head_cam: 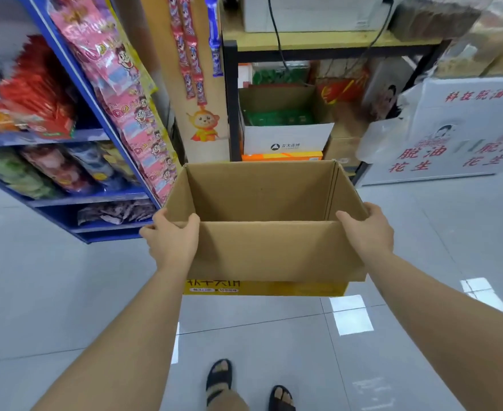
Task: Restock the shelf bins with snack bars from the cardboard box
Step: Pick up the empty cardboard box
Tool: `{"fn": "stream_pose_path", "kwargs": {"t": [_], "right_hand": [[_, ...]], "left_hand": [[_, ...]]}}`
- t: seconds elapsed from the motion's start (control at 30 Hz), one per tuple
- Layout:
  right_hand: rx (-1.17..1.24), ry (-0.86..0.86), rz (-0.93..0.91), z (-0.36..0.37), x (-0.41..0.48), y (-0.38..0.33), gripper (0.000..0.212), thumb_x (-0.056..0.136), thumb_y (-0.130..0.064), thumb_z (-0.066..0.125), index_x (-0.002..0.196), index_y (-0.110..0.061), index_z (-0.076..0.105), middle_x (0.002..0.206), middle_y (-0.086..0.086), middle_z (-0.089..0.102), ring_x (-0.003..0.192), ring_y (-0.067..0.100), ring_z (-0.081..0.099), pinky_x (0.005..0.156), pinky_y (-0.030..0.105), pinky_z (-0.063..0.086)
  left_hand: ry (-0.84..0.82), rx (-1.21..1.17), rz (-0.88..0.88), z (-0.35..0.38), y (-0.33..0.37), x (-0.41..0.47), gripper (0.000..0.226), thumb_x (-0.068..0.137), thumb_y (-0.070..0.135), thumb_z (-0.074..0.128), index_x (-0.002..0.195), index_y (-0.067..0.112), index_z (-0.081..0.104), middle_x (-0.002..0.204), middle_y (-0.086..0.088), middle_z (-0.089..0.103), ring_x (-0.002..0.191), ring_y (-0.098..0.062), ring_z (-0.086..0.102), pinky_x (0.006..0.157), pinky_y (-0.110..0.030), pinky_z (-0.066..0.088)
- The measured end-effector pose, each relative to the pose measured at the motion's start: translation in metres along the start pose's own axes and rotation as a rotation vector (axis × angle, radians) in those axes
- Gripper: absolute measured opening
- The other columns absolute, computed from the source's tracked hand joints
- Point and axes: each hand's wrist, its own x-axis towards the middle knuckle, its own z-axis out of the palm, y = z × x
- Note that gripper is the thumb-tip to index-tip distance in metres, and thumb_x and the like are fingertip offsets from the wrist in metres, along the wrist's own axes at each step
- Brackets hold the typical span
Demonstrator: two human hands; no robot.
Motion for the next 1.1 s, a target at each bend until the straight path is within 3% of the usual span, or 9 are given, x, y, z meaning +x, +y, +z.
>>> {"fn": "stream_pose_path", "kwargs": {"t": [0.1, 0.27, 0.53, 0.83, 0.97, 1.1], "right_hand": [[-0.02, -0.023, 0.019, 0.032, 0.041, -0.013, 0.05, 0.089, -0.038, 0.058, 0.133, -0.022, 0.043, 0.121, 0.0, 0.057, 0.099, 0.02, 0.05, 0.085, 0.037, 0.042], [-0.063, -0.043, 0.062, 0.1, 0.111, -0.03, 0.048, 0.088, -0.034, 0.058, 0.132, -0.022, 0.045, 0.109, -0.003, 0.054, 0.098, 0.021, 0.05, 0.087, 0.037, 0.041], [-0.15, -0.058, 0.114, 0.215, 0.216, -0.037, 0.053, 0.086, -0.032, 0.059, 0.136, -0.024, 0.042, 0.123, -0.001, 0.056, 0.114, 0.026, 0.052, 0.092, 0.037, 0.04], [-0.182, -0.153, 0.086, 0.385, 0.331, 0.032, 0.055, 0.087, -0.03, 0.059, 0.139, -0.025, 0.041, 0.131, 0.002, 0.054, 0.119, 0.026, 0.05, 0.097, 0.035, 0.04], [-0.15, -0.159, 0.043, 0.456, 0.366, 0.069, 0.053, 0.087, -0.027, 0.057, 0.138, -0.024, 0.041, 0.129, 0.001, 0.056, 0.117, 0.026, 0.051, 0.089, 0.03, 0.037], [-0.138, -0.156, -0.016, 0.503, 0.387, 0.104, 0.052, 0.089, -0.028, 0.056, 0.139, -0.025, 0.04, 0.129, 0.002, 0.055, 0.115, 0.025, 0.052, 0.092, 0.031, 0.039]], "left_hand": [[-0.01, 0.007, -0.035, 0.024, 0.009, 0.045, 0.064, 0.087, 0.042, 0.059, 0.142, 0.023, 0.032, 0.139, -0.012, 0.026, 0.113, -0.035, 0.049, 0.094, -0.044, 0.041], [-0.065, 0.039, -0.072, 0.068, 0.013, 0.131, 0.062, 0.088, 0.04, 0.058, 0.141, 0.021, 0.033, 0.14, -0.012, 0.025, 0.113, -0.033, 0.049, 0.094, -0.041, 0.04], [-0.16, 0.095, -0.14, 0.149, -0.009, 0.257, 0.062, 0.09, 0.042, 0.057, 0.143, 0.019, 0.034, 0.143, -0.012, 0.023, 0.117, -0.032, 0.048, 0.092, -0.033, 0.037], [-0.064, 0.129, -0.214, 0.258, -0.1, 0.377, 0.055, 0.089, 0.045, 0.059, 0.135, 0.017, 0.044, 0.14, -0.009, 0.026, 0.104, -0.024, 0.048, 0.087, -0.029, 0.037], [-0.004, 0.129, -0.172, 0.3, -0.148, 0.423, 0.054, 0.09, 0.043, 0.058, 0.134, 0.016, 0.044, 0.14, -0.01, 0.027, 0.112, -0.028, 0.05, 0.084, -0.027, 0.034], [0.025, 0.161, -0.11, 0.335, -0.188, 0.457, 0.053, 0.091, 0.047, 0.055, 0.133, 0.017, 0.042, 0.141, -0.009, 0.025, 0.11, -0.028, 0.051, 0.091, -0.03, 0.039]]}}
